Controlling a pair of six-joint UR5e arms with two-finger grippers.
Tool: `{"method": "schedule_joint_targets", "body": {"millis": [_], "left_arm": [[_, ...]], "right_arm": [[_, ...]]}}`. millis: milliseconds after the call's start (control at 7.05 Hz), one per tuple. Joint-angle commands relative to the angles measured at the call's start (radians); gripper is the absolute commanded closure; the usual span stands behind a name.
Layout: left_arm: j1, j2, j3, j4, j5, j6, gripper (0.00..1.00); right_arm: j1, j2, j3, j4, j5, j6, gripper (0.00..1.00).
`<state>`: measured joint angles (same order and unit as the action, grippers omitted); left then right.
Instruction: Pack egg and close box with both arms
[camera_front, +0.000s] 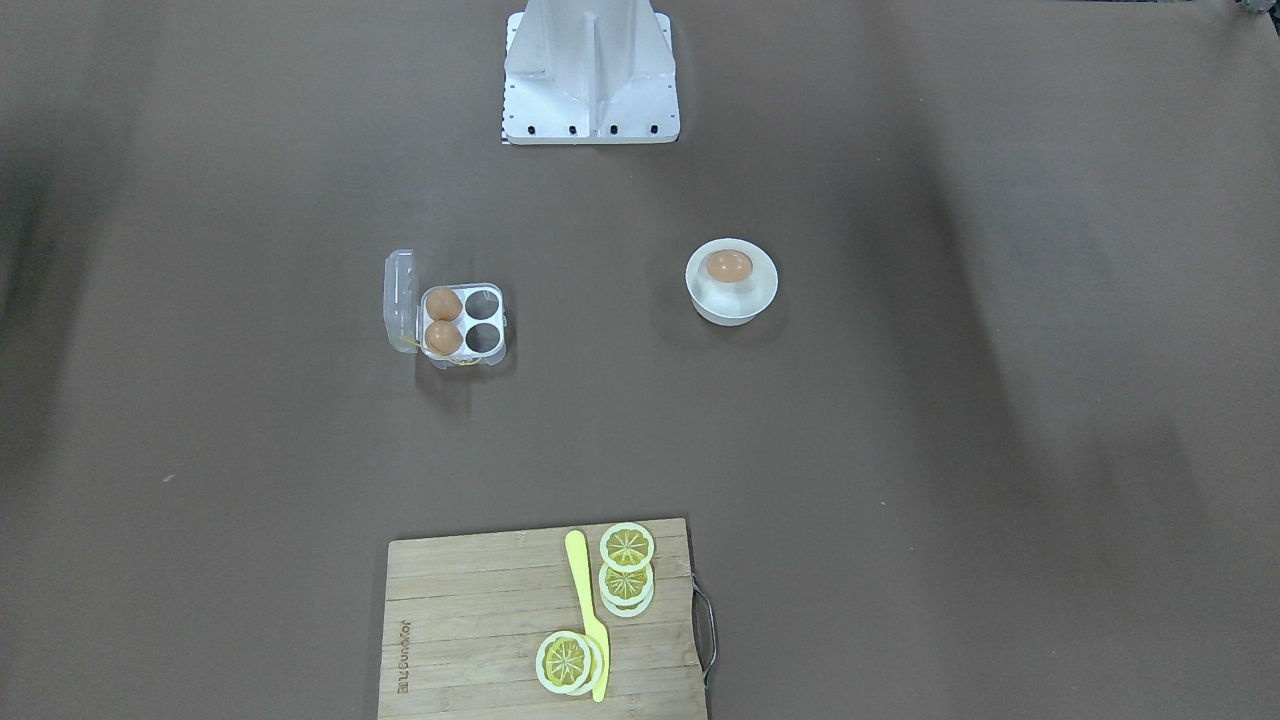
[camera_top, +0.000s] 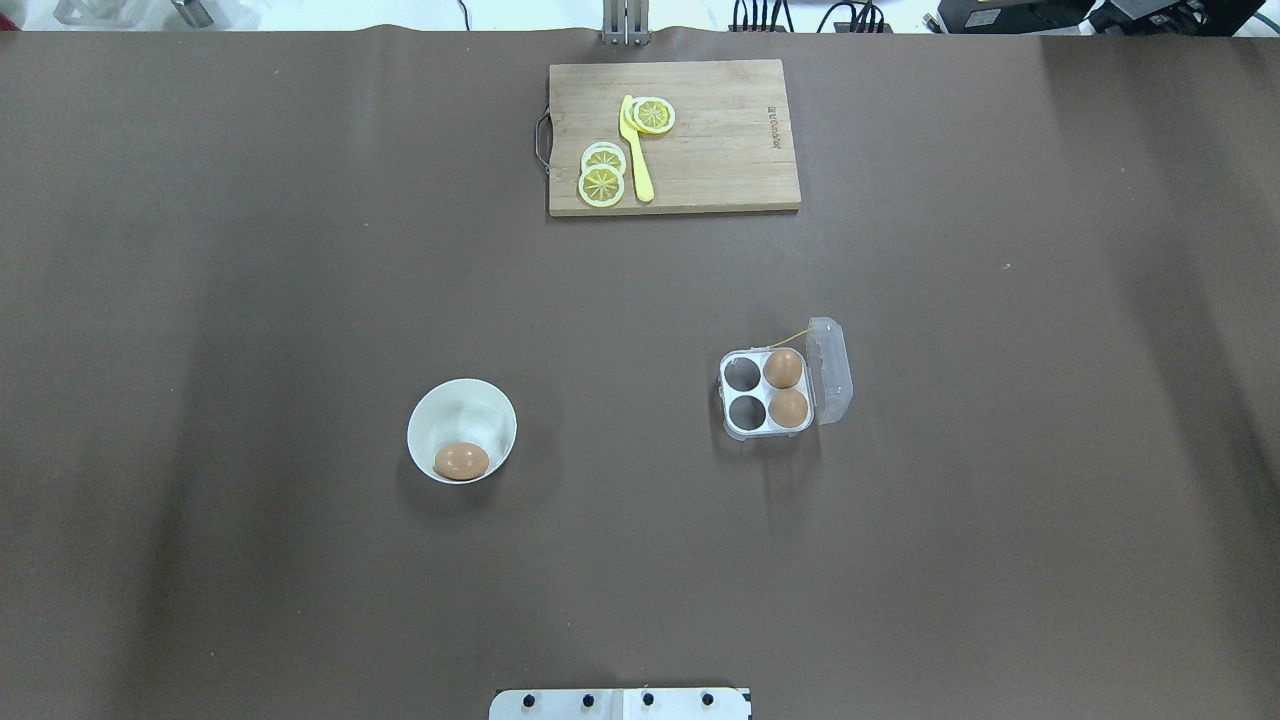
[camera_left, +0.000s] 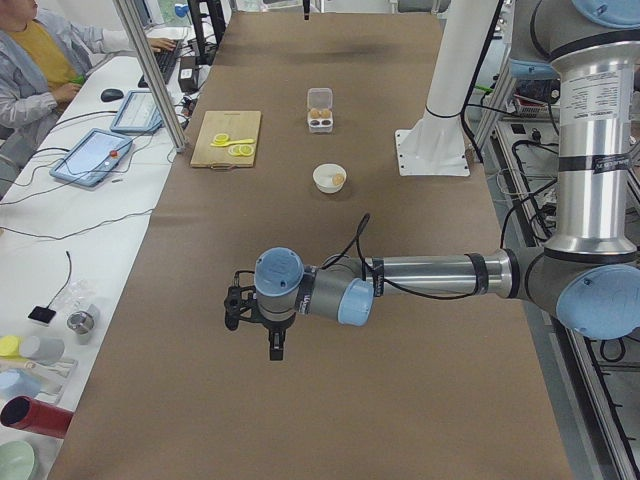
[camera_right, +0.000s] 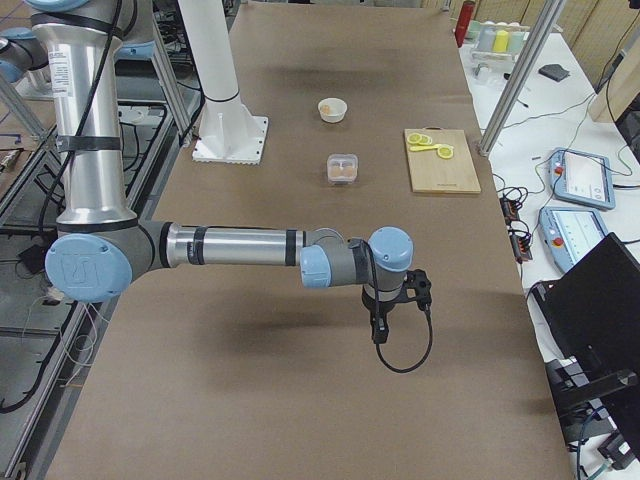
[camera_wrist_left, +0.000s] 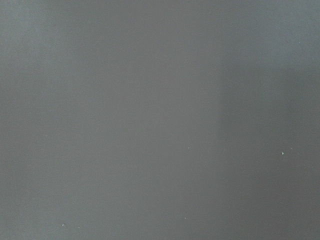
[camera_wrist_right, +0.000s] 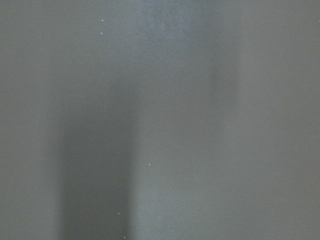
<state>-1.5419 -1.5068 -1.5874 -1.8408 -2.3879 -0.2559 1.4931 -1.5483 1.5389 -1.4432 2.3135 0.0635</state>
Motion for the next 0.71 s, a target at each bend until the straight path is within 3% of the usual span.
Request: {"method": "schedule_joint_targets", "body": {"millis": [0,568], "left_arm": [[-0.001,-0.036,-0.014,0.058,0.006,0.0,0.01],[0.0,-0.009,-0.043,0.043,-0.008,0.001,0.01]], "right_arm": [[0.019,-0.025,-0.003,0.001,0.0,-0.004,0.0],[0.018,-0.027,0.003,0.003,0.004,-0.004,0.0]]}}
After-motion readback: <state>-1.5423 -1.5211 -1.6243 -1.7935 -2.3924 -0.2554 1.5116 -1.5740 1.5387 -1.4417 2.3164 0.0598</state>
